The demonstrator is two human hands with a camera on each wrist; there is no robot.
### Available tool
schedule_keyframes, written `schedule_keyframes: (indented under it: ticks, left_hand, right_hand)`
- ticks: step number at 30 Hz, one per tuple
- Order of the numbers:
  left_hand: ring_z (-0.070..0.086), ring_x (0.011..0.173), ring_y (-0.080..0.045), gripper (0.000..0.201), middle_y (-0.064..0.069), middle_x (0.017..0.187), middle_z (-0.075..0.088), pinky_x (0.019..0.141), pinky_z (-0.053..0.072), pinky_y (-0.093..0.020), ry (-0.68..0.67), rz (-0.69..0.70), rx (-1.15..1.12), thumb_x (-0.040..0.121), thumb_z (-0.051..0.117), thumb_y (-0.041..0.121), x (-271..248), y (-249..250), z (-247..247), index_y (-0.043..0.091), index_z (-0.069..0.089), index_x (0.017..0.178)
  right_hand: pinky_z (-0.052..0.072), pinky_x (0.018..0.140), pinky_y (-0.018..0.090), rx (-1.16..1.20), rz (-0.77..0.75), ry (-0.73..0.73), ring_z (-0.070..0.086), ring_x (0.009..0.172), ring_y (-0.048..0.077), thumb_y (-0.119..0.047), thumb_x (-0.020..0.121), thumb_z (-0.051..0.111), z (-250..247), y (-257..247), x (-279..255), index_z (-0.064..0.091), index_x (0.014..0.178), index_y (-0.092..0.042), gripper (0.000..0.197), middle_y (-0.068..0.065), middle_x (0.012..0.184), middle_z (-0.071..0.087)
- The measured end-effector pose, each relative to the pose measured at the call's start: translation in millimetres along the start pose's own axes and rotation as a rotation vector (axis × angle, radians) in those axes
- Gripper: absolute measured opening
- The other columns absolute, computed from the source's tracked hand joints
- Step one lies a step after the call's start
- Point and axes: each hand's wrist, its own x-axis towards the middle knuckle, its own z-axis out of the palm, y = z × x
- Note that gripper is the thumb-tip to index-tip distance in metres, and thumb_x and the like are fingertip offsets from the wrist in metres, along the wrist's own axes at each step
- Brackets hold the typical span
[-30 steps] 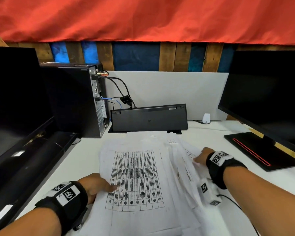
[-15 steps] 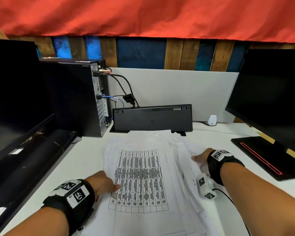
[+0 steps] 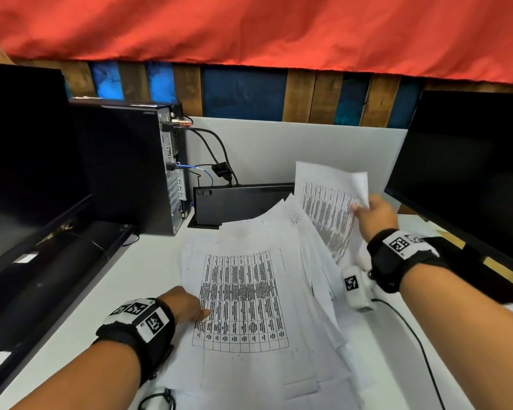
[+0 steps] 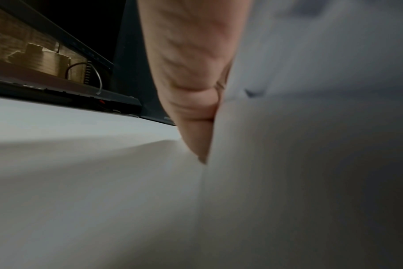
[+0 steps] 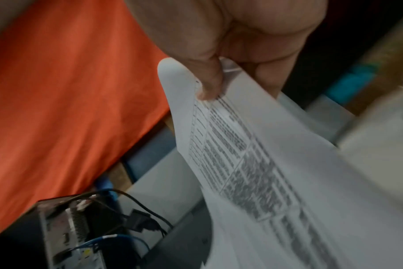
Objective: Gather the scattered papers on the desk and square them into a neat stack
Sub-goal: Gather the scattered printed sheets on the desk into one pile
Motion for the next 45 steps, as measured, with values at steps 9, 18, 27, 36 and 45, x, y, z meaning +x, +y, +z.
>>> schedule_keyframes:
  ticks: [9,18,27,36,45]
  left_hand:
    - [0.047,0.129,-0.028,0.06,-0.018,0.139,0.043,0.109,0.035,-0.03,-0.009,0.037,0.001,0.104,0.024,0.044,-3,-5,4,0.0,0.055,0.129]
    - [0.048,0.128,-0.033,0.049,-0.021,0.132,0.056,0.102,0.037,-0.031,0.113,0.1,-0.123,0.107,0.02,0.025,4,-12,13,-0.003,0.051,0.132]
    - [0.043,0.133,-0.033,0.042,-0.019,0.132,0.057,0.09,0.034,-0.023,0.183,0.04,-0.52,0.104,0.032,0.011,15,10,-5,-0.001,0.032,0.145]
    - [0.058,0.108,-0.027,0.048,-0.02,0.141,0.047,0.054,0.036,-0.012,0.132,0.01,-0.652,0.098,0.043,0.007,50,50,-15,-0.002,0.029,0.143]
    - [0.048,0.131,-0.028,0.072,-0.011,0.144,0.047,0.104,0.039,-0.029,0.118,-0.081,-0.604,0.088,0.058,0.042,54,54,-30,0.004,0.031,0.143]
  right_hand:
    - [0.04,0.074,0.016,0.158,-0.343,0.372,0.061,0.098,0.02,-0.016,0.092,0.049,-73,-106,3,0.054,0.111,-0.005,0.023,0.011,0.107,0.064]
    - [0.047,0.082,0.035,-0.278,0.089,-0.262,0.061,0.103,0.039,-0.001,0.084,0.052,22,2,-18,0.063,0.103,0.007,0.023,0.026,0.107,0.064]
    - [0.039,0.106,0.04,-0.69,0.371,-0.489,0.044,0.129,0.034,-0.071,0.07,0.06,53,56,-57,0.037,0.137,-0.006,0.096,0.018,0.14,0.044]
    - [0.044,0.098,0.031,-0.505,0.471,-0.633,0.051,0.124,0.029,-0.036,0.078,0.075,52,50,-42,0.041,0.136,0.001,0.076,0.014,0.137,0.05]
    - [0.045,0.098,0.034,-0.296,0.596,-0.539,0.053,0.121,0.034,-0.05,0.054,0.087,55,56,-39,0.038,0.137,0.003,0.111,0.019,0.134,0.052]
